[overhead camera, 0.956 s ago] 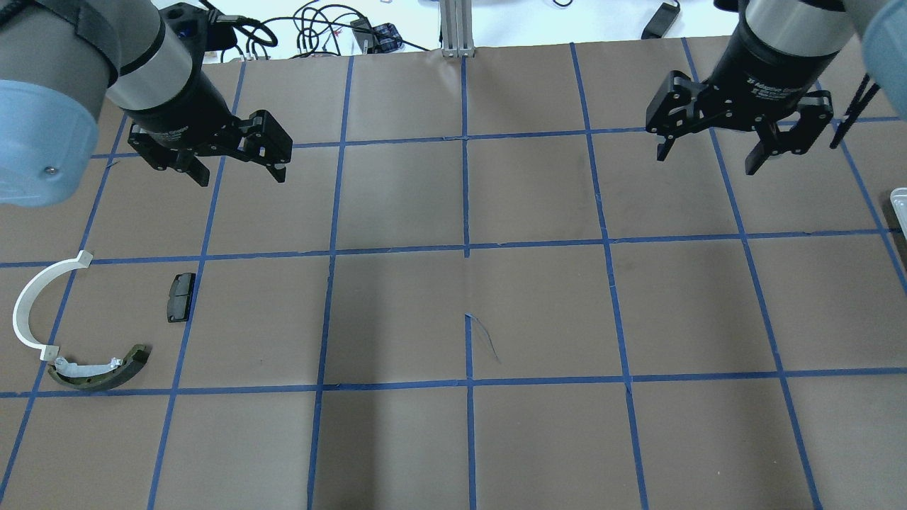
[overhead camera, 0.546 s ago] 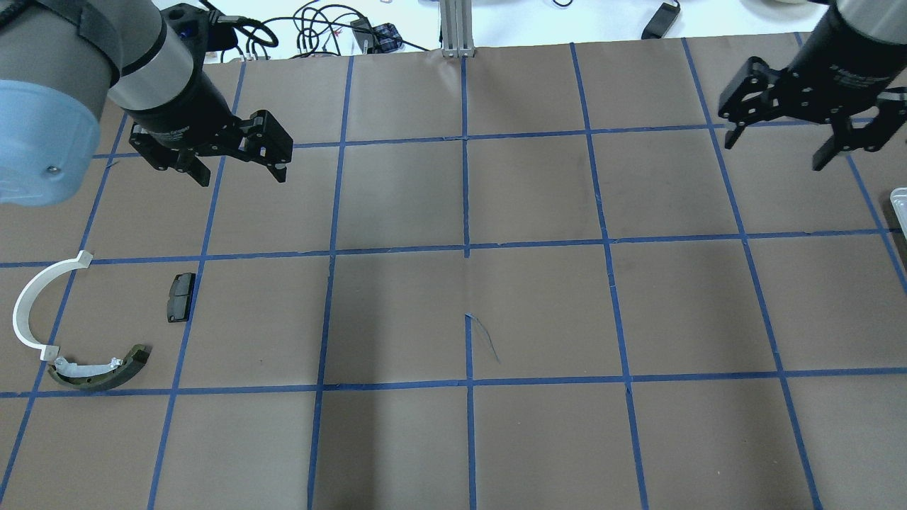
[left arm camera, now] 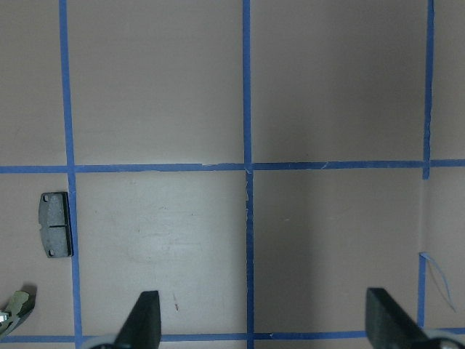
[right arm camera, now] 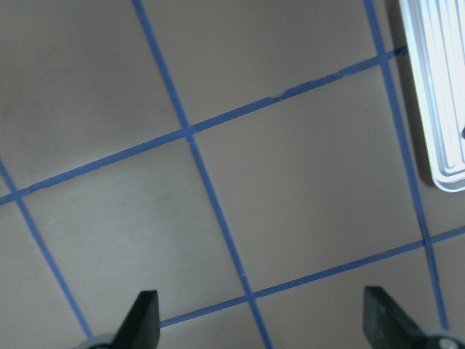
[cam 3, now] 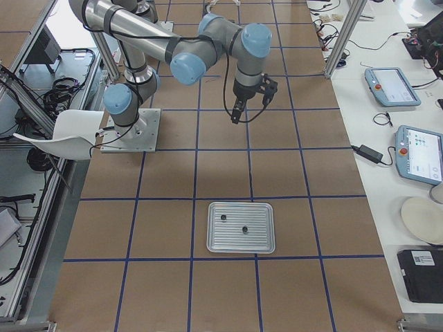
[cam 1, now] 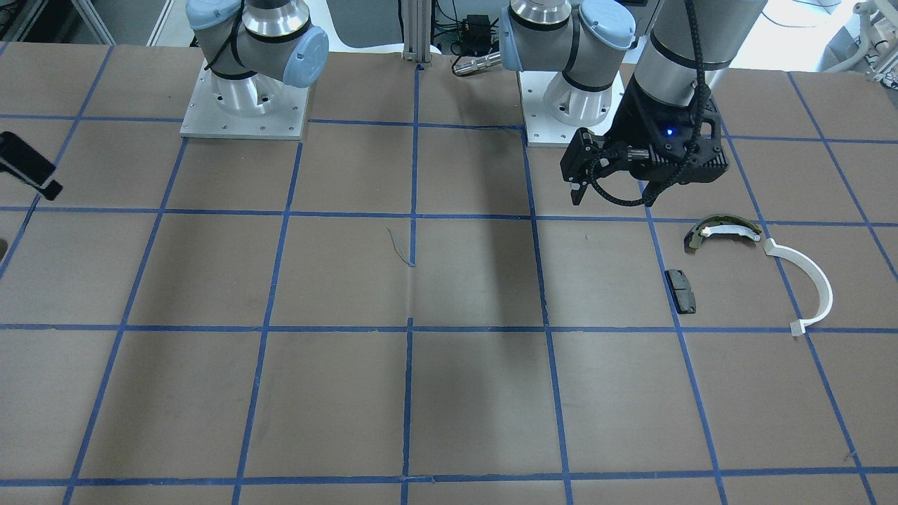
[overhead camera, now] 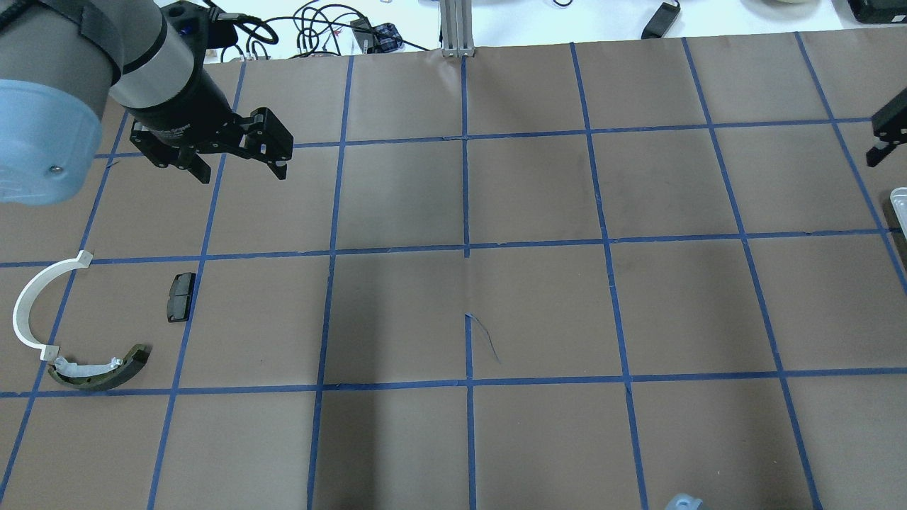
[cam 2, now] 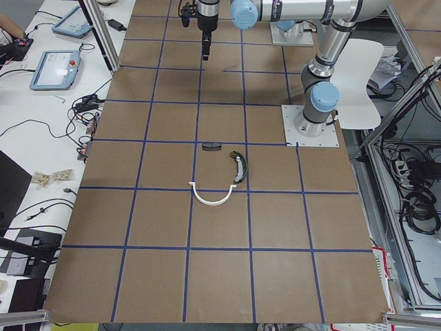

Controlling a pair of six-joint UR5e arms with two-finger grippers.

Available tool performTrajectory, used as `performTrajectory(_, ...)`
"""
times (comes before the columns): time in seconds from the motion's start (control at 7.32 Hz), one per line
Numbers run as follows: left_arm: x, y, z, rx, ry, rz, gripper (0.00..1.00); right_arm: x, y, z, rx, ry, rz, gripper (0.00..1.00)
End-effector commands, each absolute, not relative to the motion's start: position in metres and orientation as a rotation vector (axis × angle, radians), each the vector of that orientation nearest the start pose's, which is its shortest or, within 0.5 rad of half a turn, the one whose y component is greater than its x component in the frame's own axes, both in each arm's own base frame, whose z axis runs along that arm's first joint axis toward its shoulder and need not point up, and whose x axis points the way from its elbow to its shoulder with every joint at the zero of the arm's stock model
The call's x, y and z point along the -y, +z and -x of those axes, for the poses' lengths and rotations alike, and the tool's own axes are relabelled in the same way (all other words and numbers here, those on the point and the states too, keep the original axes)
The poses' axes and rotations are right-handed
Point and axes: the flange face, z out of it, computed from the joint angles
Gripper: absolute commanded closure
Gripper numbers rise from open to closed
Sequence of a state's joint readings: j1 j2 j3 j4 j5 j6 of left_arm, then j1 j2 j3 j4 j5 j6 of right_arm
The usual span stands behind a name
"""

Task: Place bearing gear from tray to pile

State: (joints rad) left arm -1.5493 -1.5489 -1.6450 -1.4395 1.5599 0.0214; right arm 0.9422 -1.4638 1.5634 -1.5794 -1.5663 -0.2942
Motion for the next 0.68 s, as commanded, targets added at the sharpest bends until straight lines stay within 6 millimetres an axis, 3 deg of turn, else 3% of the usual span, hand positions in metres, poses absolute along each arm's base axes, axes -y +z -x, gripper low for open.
performTrajectory(0.0,0.493,0.478,0.124,-3.148,-0.133,-0.001,0.00,0.500,0.398,0.296,-3.094,0.120,-0.464,0.00)
performTrajectory(0.27,0.492,0.478,0.124,-3.148,-0.131,-0.003,0.00,0.500,0.354,0.361,-3.127,0.069,-0.415,0.00)
performTrajectory(0.41,0.492,0.478,0.124,-3.148,-0.133,-0.003,0.00,0.508,0.330,0.382,-3.164,0.028,-0.320,0.00)
performTrajectory(0.55,0.493,0.479,0.124,-3.147,-0.136,-0.003,0.00,0.501,0.311,0.408,-3.159,0.027,-0.329,0.00)
